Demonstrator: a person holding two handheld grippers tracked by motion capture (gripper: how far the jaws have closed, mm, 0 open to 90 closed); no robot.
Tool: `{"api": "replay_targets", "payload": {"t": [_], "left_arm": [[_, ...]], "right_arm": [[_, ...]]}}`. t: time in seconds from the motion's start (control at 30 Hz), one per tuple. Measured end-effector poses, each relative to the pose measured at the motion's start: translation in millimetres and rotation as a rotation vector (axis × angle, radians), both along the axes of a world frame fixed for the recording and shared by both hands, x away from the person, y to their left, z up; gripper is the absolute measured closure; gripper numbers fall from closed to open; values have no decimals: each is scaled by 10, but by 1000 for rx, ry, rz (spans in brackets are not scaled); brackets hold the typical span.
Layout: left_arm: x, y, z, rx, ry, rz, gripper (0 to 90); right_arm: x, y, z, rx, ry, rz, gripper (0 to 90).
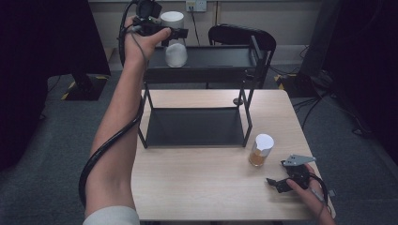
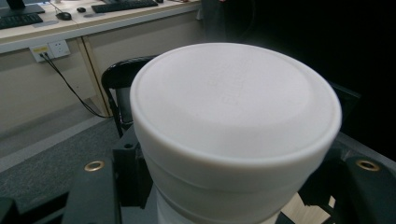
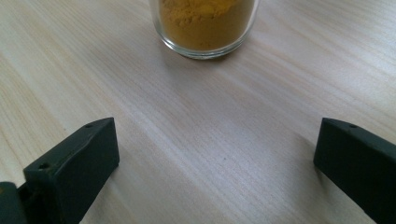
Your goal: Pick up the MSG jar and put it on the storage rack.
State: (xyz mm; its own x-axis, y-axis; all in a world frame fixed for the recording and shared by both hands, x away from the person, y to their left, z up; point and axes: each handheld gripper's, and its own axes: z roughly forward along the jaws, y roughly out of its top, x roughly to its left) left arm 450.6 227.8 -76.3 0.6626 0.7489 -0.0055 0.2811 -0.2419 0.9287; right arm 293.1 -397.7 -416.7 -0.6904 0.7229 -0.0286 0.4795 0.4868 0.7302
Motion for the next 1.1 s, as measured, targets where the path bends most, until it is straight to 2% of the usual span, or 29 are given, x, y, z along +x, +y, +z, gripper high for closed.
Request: {"api": "replay_targets", "payload": {"t": [0.5,0.63,0.87,1.1], "left_arm": [[225,-90,-95,-1,27,13,346],[253,-82,-130,-23,29,16,346],[233,-136,-105,4,21,22,346],[194,-150,-119,1,19,36,344]], "right_arm": [[12,-3,2,0,2,3,0],[11,-3,0,1,1,2,0],[12,-3,3,0,2,3,0],[12,-2,2,0,2,3,0]]}}
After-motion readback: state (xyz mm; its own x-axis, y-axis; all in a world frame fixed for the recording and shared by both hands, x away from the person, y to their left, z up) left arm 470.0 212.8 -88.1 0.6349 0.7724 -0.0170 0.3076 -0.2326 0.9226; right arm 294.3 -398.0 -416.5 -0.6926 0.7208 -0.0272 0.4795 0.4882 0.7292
